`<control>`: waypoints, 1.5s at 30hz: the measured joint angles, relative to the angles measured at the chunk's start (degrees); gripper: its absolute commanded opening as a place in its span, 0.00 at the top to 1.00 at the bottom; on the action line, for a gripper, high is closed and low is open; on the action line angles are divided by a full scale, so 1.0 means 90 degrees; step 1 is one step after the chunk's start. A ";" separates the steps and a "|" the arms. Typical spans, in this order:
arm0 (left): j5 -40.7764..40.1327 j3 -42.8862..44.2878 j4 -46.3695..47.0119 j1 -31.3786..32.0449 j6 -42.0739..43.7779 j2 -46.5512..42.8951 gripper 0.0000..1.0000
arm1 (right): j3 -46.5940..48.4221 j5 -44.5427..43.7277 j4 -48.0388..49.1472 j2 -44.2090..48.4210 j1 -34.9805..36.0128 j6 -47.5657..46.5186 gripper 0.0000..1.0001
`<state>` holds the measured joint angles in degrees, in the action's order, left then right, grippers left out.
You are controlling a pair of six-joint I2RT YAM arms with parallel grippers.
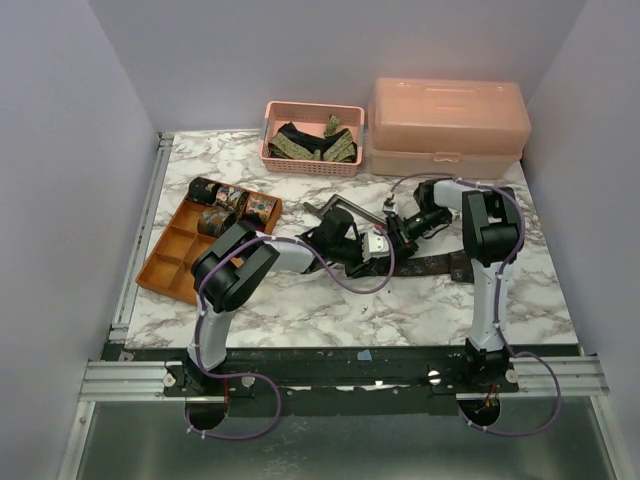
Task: Roll the ties
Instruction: Roll the tie at the center of the board.
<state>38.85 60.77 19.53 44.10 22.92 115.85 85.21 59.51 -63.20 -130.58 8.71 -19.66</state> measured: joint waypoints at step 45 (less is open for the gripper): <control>-0.0151 0.0457 -0.1212 -0.0034 0.0381 -0.0029 0.86 | 0.1719 -0.3888 -0.1353 0.1258 -0.2567 -0.1960 0.42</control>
<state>37.50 64.88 8.62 43.79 26.35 115.59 100.68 24.51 -75.37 -119.26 -14.39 -37.30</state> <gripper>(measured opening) 0.326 0.563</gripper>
